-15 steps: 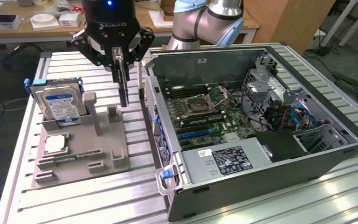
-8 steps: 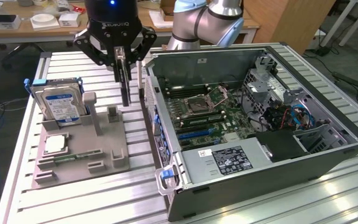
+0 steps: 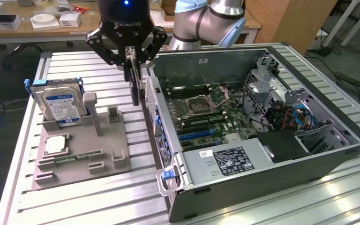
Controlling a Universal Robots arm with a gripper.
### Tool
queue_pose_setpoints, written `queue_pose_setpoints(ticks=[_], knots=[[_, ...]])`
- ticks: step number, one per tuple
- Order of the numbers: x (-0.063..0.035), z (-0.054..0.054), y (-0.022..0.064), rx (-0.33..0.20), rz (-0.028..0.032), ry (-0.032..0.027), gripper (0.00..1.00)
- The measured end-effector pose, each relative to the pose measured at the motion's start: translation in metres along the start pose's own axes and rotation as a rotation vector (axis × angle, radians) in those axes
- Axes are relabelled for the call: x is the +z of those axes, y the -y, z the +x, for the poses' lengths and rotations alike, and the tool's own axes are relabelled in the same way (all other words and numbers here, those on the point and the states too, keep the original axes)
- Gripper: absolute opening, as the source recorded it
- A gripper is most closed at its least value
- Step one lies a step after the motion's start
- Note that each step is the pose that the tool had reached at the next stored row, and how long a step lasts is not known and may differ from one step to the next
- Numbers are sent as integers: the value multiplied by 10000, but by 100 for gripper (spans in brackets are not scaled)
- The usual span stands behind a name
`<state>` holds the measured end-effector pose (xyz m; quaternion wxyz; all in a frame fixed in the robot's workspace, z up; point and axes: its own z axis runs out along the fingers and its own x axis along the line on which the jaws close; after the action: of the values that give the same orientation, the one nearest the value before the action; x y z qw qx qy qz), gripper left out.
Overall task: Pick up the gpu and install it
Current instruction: 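Pick up the gpu and move the gpu toward the slot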
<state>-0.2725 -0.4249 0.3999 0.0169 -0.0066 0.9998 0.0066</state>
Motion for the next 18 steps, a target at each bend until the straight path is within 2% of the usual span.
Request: queue_pose_setpoints(ticks=[18], knots=[[17,-449,6,0,0,0,27]])
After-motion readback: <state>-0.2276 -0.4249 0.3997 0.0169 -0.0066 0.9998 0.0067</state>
